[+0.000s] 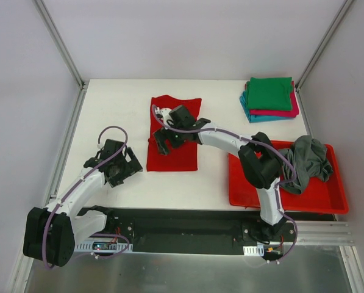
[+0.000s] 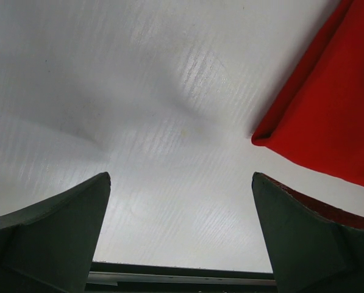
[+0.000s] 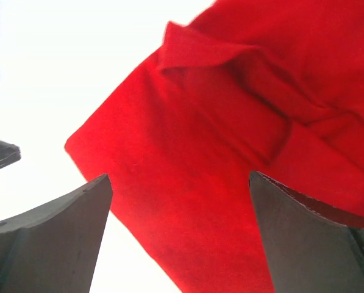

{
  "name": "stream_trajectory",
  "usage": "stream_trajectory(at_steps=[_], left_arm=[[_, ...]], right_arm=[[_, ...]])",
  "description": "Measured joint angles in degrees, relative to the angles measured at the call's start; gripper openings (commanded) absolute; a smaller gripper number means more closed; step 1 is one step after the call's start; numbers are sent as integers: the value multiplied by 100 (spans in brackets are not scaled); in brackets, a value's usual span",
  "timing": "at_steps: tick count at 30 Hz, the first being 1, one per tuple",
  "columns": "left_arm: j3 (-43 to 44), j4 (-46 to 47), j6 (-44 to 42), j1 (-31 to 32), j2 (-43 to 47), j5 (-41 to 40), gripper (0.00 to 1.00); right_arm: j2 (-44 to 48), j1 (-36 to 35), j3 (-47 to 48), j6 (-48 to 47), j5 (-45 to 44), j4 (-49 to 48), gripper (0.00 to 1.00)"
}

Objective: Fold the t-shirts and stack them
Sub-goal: Fold the folded rectangular tshirt in 1/3 of the way

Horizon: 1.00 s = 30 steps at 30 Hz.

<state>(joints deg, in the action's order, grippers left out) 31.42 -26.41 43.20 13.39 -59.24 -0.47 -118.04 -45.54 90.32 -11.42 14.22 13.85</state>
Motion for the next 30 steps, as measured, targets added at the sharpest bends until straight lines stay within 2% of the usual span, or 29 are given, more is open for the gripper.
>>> stream_trajectory(at_steps=[7, 20, 25, 30], left_arm=[[-57, 0, -39, 0, 46, 46, 99], [-133, 2, -59, -74, 282, 61, 99], [-138, 2, -63, -76, 282, 131, 99], [-138, 2, -63, -79, 293, 155, 99]], right_arm=[[35, -354, -138, 87, 20, -13, 96], [-752, -74, 579, 184, -50, 11, 96], [-1095, 17, 1093, 205, -358, -11, 96], [-1628, 170, 2061, 136, -898, -105, 96]])
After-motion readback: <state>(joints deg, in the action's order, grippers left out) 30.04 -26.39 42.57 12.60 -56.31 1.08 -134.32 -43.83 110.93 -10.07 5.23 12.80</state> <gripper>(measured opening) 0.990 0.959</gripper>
